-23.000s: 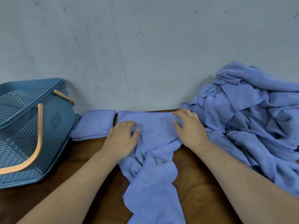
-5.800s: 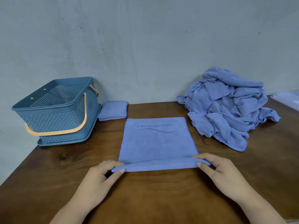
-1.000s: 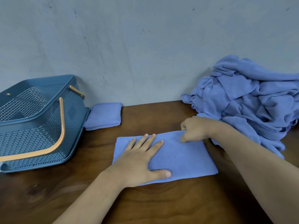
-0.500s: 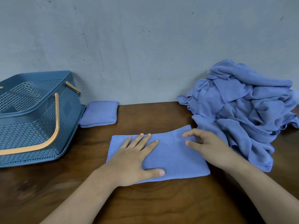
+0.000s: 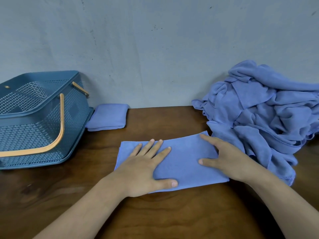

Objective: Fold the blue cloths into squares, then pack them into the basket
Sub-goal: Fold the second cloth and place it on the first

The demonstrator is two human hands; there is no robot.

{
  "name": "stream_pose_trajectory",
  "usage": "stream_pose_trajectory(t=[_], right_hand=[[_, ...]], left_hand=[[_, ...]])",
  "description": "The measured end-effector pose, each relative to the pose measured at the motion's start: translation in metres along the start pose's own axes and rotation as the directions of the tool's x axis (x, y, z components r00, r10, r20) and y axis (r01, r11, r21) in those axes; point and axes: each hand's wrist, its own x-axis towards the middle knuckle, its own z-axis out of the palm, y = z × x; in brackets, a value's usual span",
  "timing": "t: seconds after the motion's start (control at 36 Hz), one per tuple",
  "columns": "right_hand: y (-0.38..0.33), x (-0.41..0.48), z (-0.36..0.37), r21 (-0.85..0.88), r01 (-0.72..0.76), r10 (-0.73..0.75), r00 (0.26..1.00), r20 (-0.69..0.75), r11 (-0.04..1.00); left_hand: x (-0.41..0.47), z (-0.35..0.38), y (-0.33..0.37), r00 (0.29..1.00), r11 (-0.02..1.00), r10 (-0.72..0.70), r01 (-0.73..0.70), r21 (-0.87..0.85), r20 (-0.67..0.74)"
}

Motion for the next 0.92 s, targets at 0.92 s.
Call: stream_pose_trajectory(t=[0.92], right_hand=[[-0.096, -0.02, -0.004, -0.013, 0.005, -0.007, 0.987, -0.162, 1.0]], left_hand=[[-0.064, 0.0, -0.091, 0.966, 0.908, -0.134, 0.03, -0.418, -0.221]])
